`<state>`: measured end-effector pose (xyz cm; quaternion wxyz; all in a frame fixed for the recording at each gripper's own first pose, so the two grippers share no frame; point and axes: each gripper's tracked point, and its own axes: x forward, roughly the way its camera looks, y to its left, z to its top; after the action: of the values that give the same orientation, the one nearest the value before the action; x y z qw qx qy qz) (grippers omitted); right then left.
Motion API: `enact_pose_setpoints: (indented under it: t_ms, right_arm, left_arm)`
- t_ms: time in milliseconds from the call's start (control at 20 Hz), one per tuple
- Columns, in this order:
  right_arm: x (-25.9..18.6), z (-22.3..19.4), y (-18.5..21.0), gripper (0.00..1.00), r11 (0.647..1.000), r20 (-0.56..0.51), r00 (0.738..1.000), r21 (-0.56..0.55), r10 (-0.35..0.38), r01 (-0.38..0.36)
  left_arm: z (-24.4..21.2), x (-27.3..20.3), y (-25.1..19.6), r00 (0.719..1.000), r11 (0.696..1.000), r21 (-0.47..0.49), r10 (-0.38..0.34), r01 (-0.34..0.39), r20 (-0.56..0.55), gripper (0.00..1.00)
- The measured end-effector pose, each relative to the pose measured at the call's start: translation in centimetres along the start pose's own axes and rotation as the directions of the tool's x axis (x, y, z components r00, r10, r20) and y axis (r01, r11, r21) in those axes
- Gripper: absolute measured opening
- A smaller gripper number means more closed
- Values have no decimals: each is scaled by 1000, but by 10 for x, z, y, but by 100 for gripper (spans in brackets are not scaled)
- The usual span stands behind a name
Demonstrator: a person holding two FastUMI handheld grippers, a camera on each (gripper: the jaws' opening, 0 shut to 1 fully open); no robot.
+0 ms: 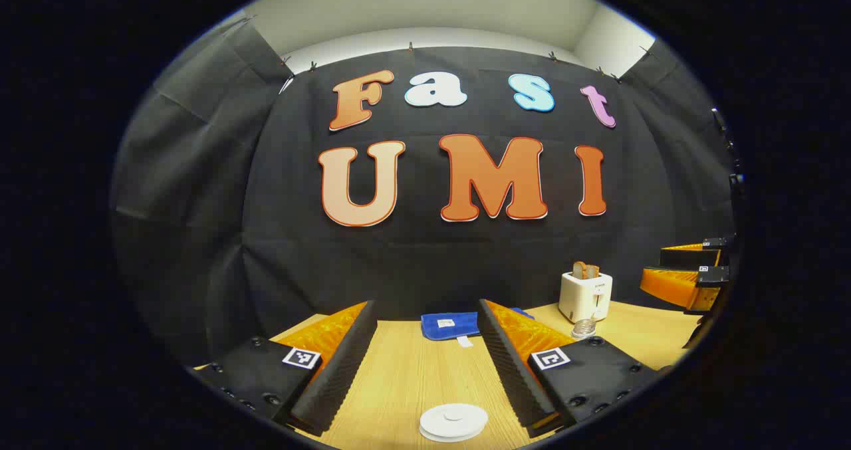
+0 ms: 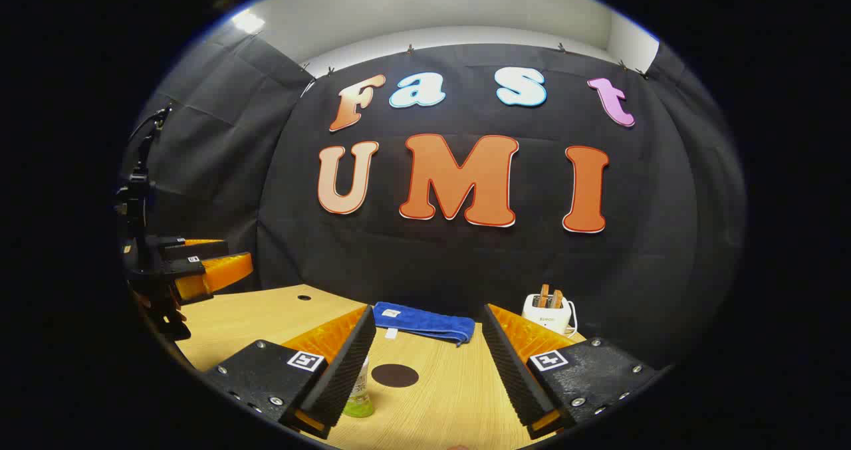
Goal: Open the teacup lid with one hand, grasp the water bottle and pour water into the teacup with the other hand; after pouring, place the water bottle on the coaster and then close the teacup lid.
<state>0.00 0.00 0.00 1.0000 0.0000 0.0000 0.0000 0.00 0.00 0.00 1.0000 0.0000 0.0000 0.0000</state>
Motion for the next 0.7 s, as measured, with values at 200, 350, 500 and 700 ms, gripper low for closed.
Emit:
enact_pose_setpoints:
  t_ms: [200, 350, 500, 700]
  right_arm:
    - [0, 2, -1, 96, 1000, 11, 1000, -19, 2, -2]
    - [-1, 0, 1, 98, 1000, 8, 1000, -9, 4, -4]
    - [-3, -4, 2, 96, 1000, -8, 1000, 6, 7, -7]
    - [-2, -2, 2, 96, 1000, 2, 1000, -1, 3, -3]
  left_arm:
    - [11, 0, 10, 999, 997, 54, 47, -48, 18, 99]
    - [15, 0, -1, 999, 997, 65, 28, -30, 23, 99]
    - [15, -1, 1, 999, 998, 47, 42, -43, 22, 99]
    - [18, -2, 8, 997, 996, 59, 71, -72, 29, 100]
